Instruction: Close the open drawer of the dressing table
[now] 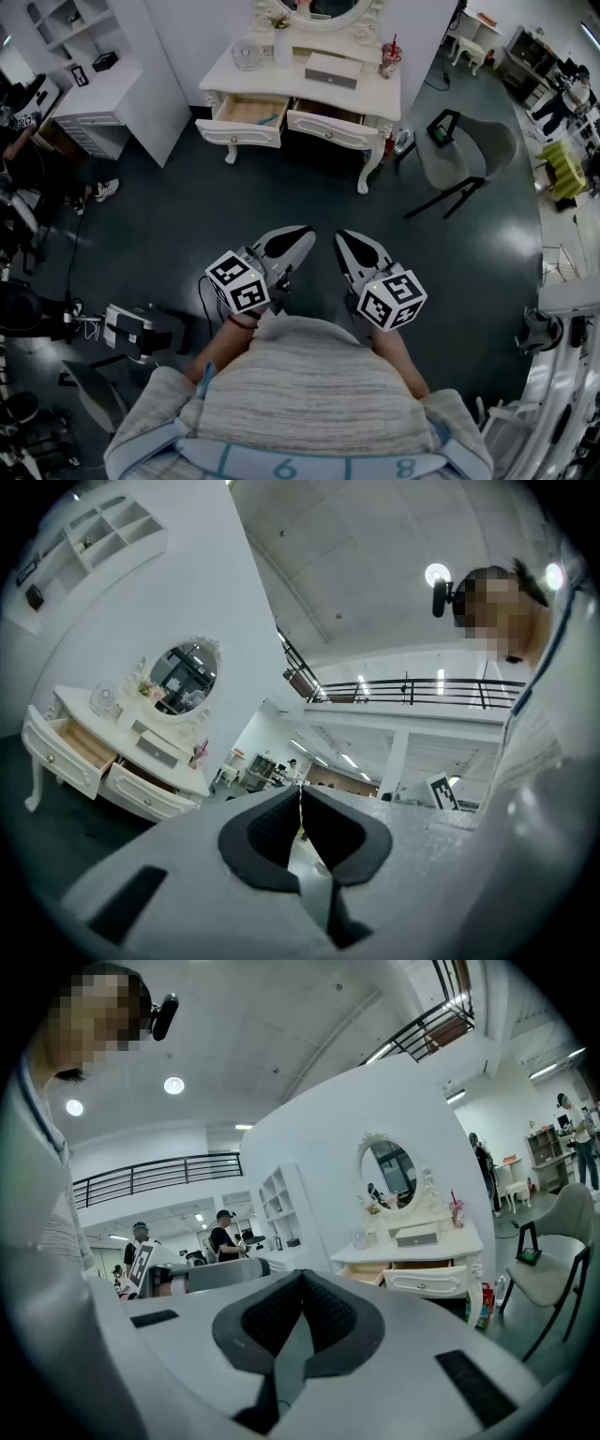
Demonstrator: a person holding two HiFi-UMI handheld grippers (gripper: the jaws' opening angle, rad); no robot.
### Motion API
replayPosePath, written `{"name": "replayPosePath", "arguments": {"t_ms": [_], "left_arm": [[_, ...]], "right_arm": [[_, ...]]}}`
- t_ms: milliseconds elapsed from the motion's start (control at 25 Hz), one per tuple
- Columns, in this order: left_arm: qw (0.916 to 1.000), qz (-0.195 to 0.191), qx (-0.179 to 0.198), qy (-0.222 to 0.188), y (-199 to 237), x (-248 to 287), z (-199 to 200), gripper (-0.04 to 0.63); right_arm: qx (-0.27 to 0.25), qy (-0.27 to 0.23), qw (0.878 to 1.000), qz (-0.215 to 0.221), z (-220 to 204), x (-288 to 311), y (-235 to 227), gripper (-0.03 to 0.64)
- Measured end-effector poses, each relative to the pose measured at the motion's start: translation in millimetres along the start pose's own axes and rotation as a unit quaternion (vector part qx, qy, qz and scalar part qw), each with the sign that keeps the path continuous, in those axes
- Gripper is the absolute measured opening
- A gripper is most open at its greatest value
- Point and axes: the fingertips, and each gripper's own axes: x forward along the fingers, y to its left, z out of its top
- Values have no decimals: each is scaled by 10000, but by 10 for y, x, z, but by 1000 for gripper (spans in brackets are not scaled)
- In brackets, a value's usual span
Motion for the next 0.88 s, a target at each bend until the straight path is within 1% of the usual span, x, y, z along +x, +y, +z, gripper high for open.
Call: {"name": "replayPosePath", "arguments": {"t_ms": [320,560,720,880], "left_arm": [[9999,100,-28,-11,17,42,1,17],[9999,103,14,37,53,101,30,17],[9999,143,2,39,199,119,82,17],[9998,170,-39,10,462,156,146,17]], "right_arm": [[2,2,10000,97,27,5,-40,9],[51,-14,9999,136,68,67,-121,9],[237,-130,9994,212,128,188,-171,9],[295,-211,9992,163,155,412,-283,11]]}}
